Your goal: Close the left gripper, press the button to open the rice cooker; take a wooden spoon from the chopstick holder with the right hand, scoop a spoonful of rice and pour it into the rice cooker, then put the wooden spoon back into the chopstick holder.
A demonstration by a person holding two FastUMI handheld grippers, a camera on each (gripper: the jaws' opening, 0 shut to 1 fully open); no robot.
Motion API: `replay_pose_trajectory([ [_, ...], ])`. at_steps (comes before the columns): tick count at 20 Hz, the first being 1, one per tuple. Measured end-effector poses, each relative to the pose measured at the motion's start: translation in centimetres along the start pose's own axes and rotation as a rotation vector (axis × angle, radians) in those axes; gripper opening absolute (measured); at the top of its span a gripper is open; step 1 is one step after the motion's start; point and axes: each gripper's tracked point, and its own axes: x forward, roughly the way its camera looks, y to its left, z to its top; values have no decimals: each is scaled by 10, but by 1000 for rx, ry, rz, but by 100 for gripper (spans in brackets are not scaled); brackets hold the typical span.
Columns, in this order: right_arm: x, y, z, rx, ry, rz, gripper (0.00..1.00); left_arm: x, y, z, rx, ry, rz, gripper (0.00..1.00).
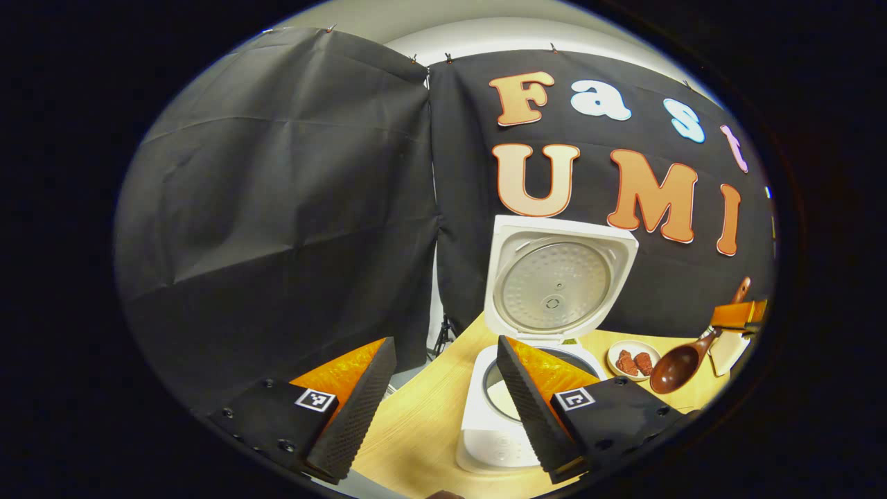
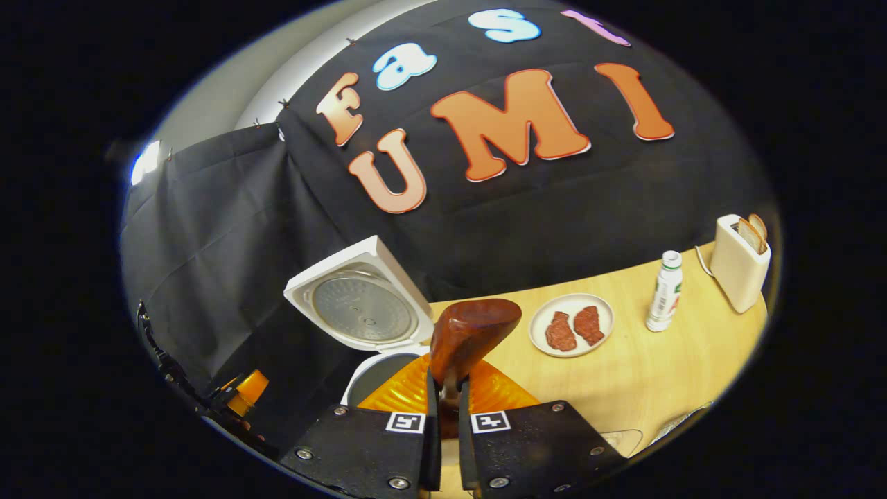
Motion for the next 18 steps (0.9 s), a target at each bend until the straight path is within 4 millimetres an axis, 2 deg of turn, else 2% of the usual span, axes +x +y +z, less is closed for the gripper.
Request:
replay_pose_trajectory([
  [5, -41, -82, 5, 73, -26, -135, 10, -2, -32, 10, 30, -24, -18, 98],
  [8, -60, -123, 13, 106, -53, -209, 10, -6, -61, 14, 57, -37, -51, 98],
  [11, -86, -166, 10, 126, -60, -294, 10, -9, -97, 7, 88, -20, -95, 99],
  [14, -114, -203, 2, 173, -69, -363, 10, -14, -137, 6, 123, -23, -155, 99],
  [18, -142, -245, -18, 208, -45, -448, 10, -17, -174, 11, 145, -32, -211, 98],
])
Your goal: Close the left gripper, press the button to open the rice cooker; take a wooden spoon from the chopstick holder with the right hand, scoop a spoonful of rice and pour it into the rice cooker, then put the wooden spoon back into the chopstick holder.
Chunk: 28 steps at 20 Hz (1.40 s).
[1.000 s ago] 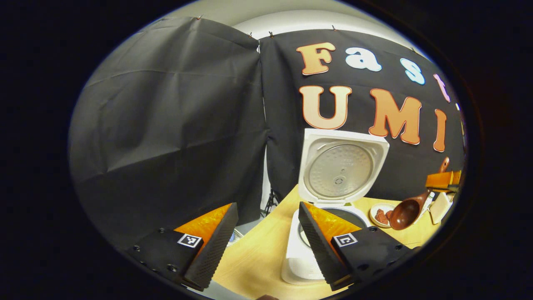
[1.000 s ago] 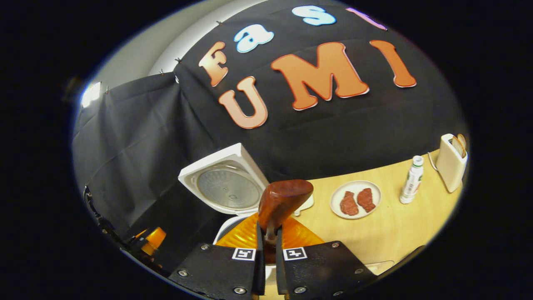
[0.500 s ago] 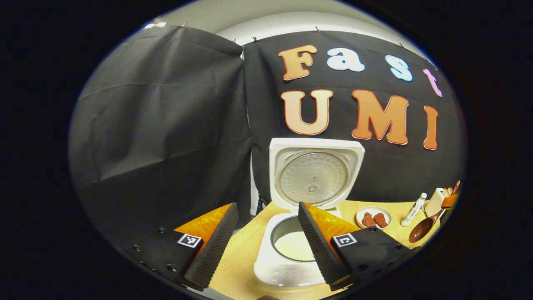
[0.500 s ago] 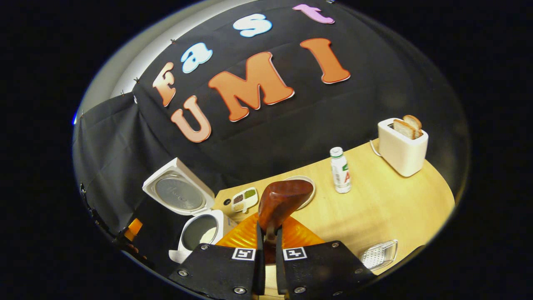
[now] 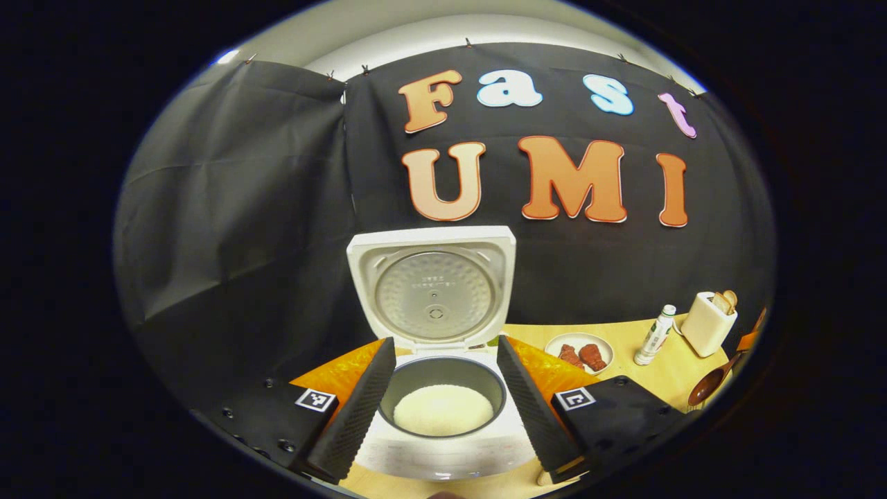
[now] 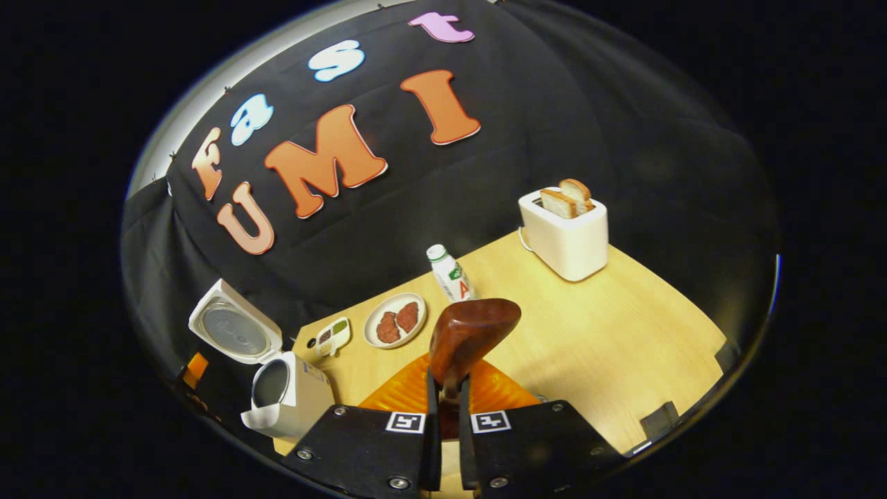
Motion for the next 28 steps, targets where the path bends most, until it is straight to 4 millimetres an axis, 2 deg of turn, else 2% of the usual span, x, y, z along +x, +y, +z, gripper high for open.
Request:
replay_pose_trajectory([
  [3, -6, -27, -7, 11, 21, -35, 10, 3, -15, 4, 6, 0, -18, 98],
  [6, -8, -53, -14, 12, 40, -70, 10, 8, -16, 7, -4, 7, -11, 98],
  [14, 23, -73, -51, 31, 65, -84, 10, 8, -2, 32, 37, -31, 45, 99],
  [19, 37, -79, -66, 58, 63, -87, 10, 17, -7, 44, 5, -21, 14, 97],
  [21, 39, -81, -71, 42, 63, -92, 10, 25, 2, 58, -36, -23, 19, 97],
  [24, 41, -84, -79, 49, 78, -103, 12, 41, 26, 99, -40, -87, 57, 100],
  [25, 41, -85, -83, 49, 92, -105, 12, 48, 33, 112, -50, -109, 62, 98],
  [27, 39, -84, -87, 46, 114, -101, 14, 69, 50, 130, -122, -105, 73, 100],
  [28, 36, -83, -88, 46, 122, -99, 16, 80, 54, 137, -173, -88, 59, 96],
])
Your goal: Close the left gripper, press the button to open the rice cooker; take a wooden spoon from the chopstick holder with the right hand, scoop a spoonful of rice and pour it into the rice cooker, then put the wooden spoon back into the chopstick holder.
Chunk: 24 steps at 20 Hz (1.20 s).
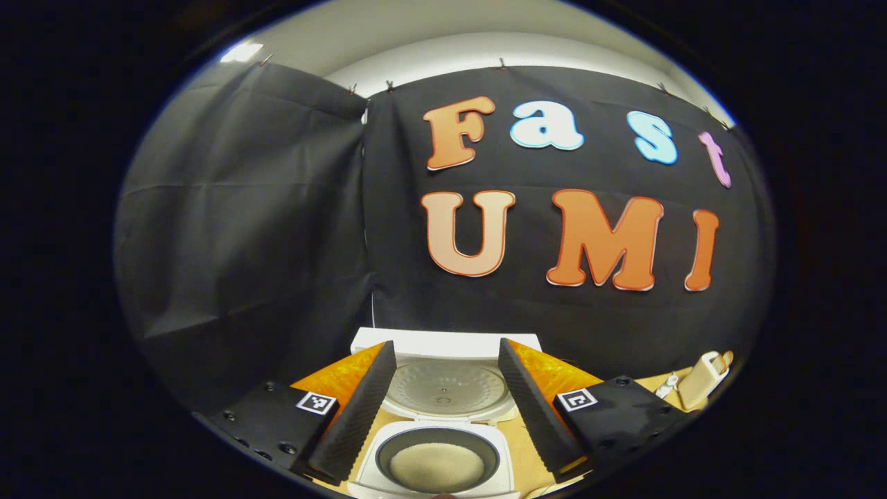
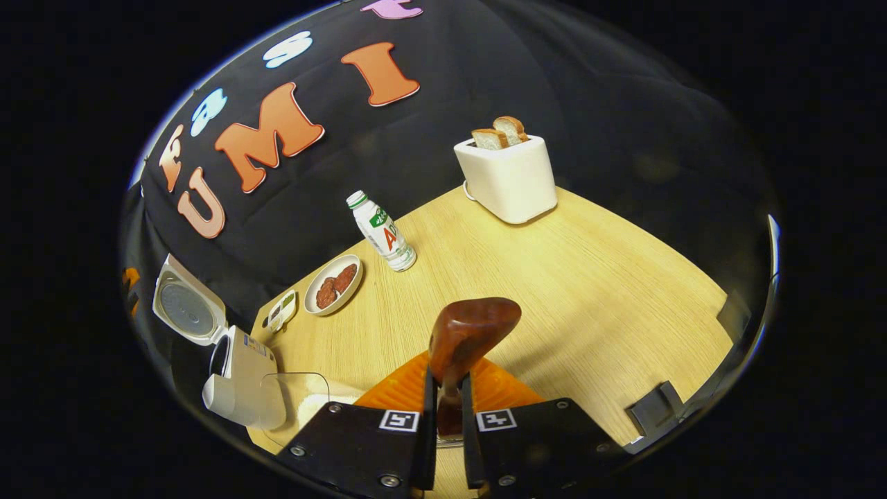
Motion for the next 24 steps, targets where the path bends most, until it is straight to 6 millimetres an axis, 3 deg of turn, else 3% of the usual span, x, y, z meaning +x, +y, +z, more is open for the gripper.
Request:
replay_pose_trajectory([
  [1, -2, 0, 2, 1, 1, -1, 17, 10, 5, 7, -19, 3, 14, 100],
  [4, -10, -10, 6, -7, 12, -47, 25, 44, 6, 20, 22, 35, 15, 97],
  [7, -26, -16, 30, -12, -45, -81, 63, 82, 8, 30, -28, 85, 5, 97],
  [8, -37, -17, 39, -15, -67, -85, 65, 95, 10, 30, -38, 110, 8, 99],
  [10, -52, -19, 53, -30, -104, -100, 76, 120, 6, 22, -36, 168, -6, 98],
  [14, -84, -15, 78, -58, -172, -125, 87, 160, 2, -27, -32, 364, 7, 97],
  [16, -96, -13, 87, -70, -192, -126, 89, 162, 1, -55, 24, 470, 23, 98],
  [19, -107, -13, 96, -93, -210, -126, 89, 164, -2, -51, 64, 496, 22, 99],
  [24, -104, -10, 101, -102, -200, -91, 89, 120, -11, -82, 87, 612, -23, 100],
])
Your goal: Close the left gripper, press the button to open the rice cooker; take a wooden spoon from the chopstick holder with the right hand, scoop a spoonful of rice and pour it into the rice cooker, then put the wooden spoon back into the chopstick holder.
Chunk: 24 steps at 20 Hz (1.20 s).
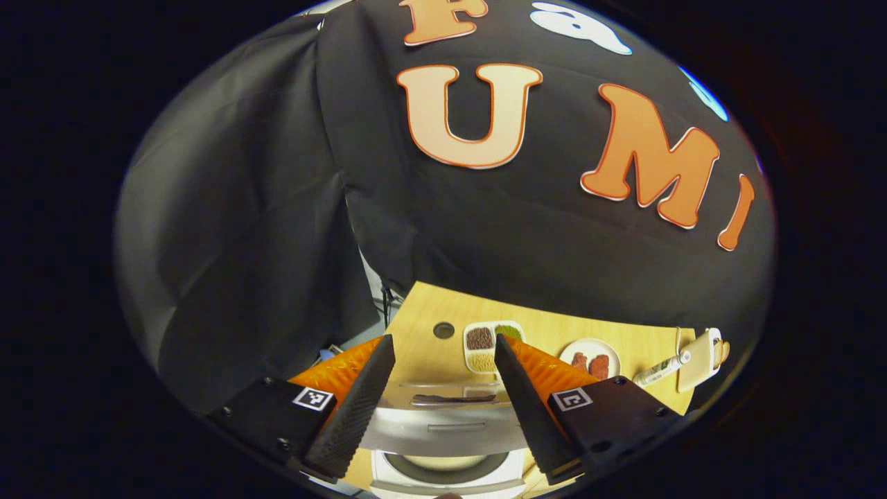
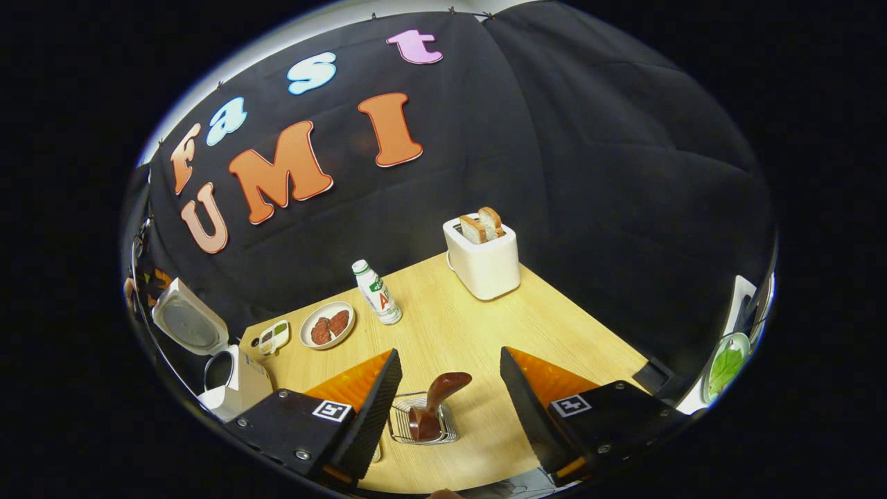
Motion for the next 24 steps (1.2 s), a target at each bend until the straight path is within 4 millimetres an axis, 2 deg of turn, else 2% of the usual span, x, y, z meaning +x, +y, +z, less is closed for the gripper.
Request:
replay_pose_trajectory([
  [2, 6, 7, 0, -16, 19, 27, 89, -14, -13, -35, -20, 86, -42, 99],
  [4, 11, 14, 11, -54, 13, 54, 89, -27, -16, -80, 0, 230, -30, 100],
  [6, 14, 18, 21, -89, 0, 76, 89, -33, -14, -117, 20, 316, -29, 99],
  [10, 16, 34, 34, -121, -25, 127, 89, -35, -11, -164, -19, 430, -26, 100],
  [13, 18, 45, 32, -158, -18, 157, 89, -22, -8, -206, 3, 497, -2, 100],
  [16, 15, 61, 30, -182, -22, 192, 89, -9, -5, -240, 11, 564, 23, 99],
  [17, 14, 66, 29, -189, -21, 203, 89, -11, -1, -248, -4, 583, 31, 98],
  [18, 14, 71, 27, -195, -19, 209, 89, -12, -3, -237, -4, 547, 29, 99],
  [19, 13, 76, 27, -201, -20, 219, 89, -9, -2, -245, 0, 563, 30, 100],
  [24, 9, 109, 30, -198, -49, 268, 90, -10, -3, -239, -1, 507, 22, 99],
])
